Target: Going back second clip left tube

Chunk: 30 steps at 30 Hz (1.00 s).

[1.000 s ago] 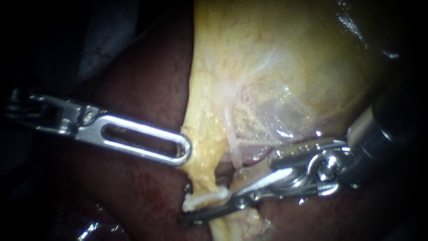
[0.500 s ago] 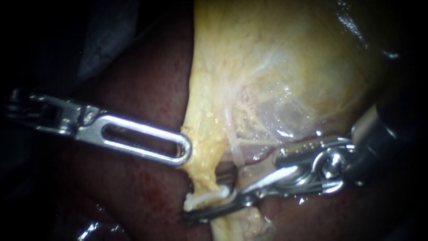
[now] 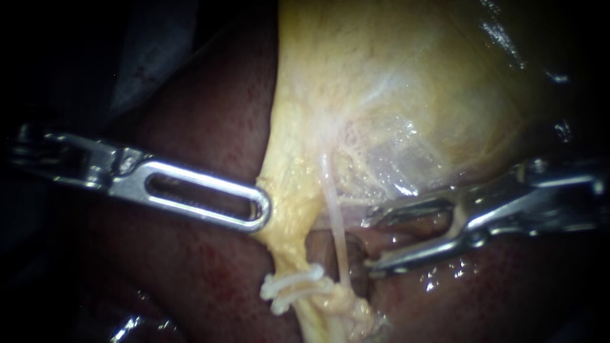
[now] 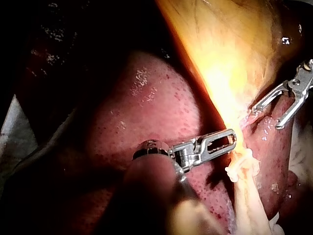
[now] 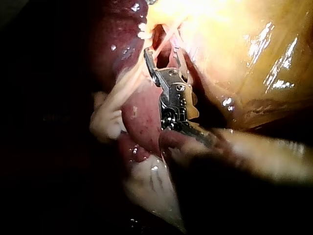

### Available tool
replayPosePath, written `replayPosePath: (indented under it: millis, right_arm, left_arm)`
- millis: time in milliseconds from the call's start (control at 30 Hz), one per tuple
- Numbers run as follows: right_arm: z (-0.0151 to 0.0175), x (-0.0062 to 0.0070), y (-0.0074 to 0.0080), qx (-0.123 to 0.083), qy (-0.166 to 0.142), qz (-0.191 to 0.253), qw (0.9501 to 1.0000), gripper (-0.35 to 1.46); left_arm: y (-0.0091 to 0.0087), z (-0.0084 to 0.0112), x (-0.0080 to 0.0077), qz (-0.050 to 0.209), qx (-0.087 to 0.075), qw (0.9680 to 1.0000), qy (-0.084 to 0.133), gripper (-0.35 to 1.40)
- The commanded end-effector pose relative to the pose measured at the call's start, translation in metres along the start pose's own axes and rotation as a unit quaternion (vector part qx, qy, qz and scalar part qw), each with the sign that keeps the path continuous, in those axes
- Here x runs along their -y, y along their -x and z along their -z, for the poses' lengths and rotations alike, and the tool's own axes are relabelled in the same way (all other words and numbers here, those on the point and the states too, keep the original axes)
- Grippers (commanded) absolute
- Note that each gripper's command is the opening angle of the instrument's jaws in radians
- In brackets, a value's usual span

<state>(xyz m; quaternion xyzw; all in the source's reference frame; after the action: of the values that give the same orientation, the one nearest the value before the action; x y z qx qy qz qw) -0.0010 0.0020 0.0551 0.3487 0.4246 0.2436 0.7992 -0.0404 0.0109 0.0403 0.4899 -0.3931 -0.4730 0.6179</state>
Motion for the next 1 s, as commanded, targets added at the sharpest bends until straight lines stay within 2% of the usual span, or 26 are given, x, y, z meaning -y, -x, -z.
replayPosePath:
  millis: [33,300,1000]
  right_arm:
    - [0.0009,-0.0002,-0.0002,-0.002,0.003,0.001,1.0,0.47]
    - [0.0041,-0.0008,-0.0013,-0.016,0.027,0.01,0.9995,0.5]
    - [0.0042,-0.0007,-0.0012,-0.016,0.025,0.012,0.9995,0.54]
  left_arm:
    - [0.0,0.0,0.0,0.0,0.0,1.0,0.0,-0.35]
    - [0.0,0.0,0.0,0.0,0.0,1.0,0.0,-0.35]
    - [0.0002,-0.0007,-0.0002,0.0,0.002,1.0,0.002,-0.35]
